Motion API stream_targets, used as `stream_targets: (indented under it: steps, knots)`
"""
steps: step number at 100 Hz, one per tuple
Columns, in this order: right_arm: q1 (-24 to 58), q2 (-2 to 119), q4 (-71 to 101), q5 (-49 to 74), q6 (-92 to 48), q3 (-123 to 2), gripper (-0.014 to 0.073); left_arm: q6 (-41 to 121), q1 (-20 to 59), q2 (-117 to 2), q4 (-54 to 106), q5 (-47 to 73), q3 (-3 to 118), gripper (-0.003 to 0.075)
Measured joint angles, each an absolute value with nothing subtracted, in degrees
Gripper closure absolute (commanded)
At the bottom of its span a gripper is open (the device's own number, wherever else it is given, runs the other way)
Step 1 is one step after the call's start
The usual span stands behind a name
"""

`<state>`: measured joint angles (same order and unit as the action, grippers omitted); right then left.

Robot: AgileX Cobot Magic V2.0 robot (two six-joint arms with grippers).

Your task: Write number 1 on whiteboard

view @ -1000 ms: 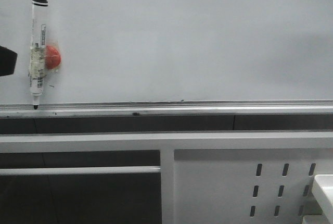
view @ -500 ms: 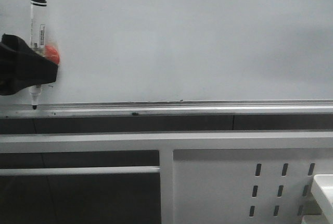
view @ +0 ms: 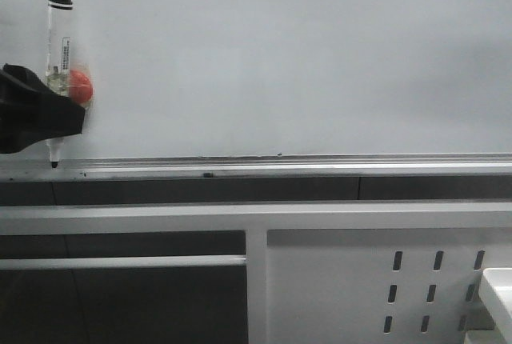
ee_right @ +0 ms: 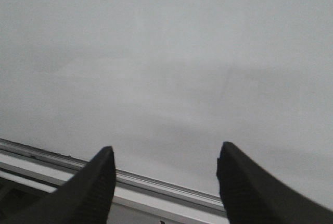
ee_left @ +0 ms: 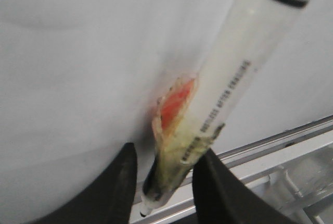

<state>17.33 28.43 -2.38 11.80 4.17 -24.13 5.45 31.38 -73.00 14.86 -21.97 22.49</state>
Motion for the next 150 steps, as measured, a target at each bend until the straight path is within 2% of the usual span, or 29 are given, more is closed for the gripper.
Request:
stream_targets:
  steps: [10, 27, 38, 52, 65, 76, 85, 107, 150]
  knots:
    - [17.33, 28.43, -1.46, 11.56, 4.17, -24.13, 0.0202, 5.45, 31.47, -73.12, 14.66, -22.20, 22.49, 0.0741]
    - [17.56, 28.43, -0.89, 11.47, 4.17, -24.54, 0.0204, 5.45, 32.04, -72.35, 12.58, -20.20, 22.53, 0.0740]
    - [20.45, 28.71, -0.89, 11.78, 2.30, -26.73, 0.0204, 5.34, 35.46, -69.00, 5.31, -15.09, 22.53, 0.0740]
    - [30.23, 32.46, -0.89, 16.61, -2.94, -32.24, 0.0204, 5.34, 42.44, -63.06, -3.86, -10.90, 23.08, 0.0740]
    - [43.73, 40.64, -0.89, 23.39, -5.26, -38.47, 0.0204, 5.34, 48.26, -59.34, -9.21, -5.65, 25.74, 0.0740]
    - [53.19, 48.76, -1.62, 25.86, -5.75, -43.39, 0.0204, 5.34, 50.95, -58.35, -13.74, 0.57, 28.52, 0.0740]
    - [57.54, 54.60, -3.05, 26.22, -5.87, -46.89, 0.0202, 5.34, 52.17, -58.21, -16.83, 4.11, 30.04, 0.0740]
    - [58.74, 63.97, -4.27, 25.39, -5.87, -52.98, 0.0202, 5.34, 54.74, -56.81, -21.36, 5.66, 30.44, 0.0740]
    - [58.74, 68.76, -4.53, 21.72, -5.87, -54.84, 0.0202, 5.34, 56.73, -56.49, -22.88, 5.79, 30.44, 0.0740]
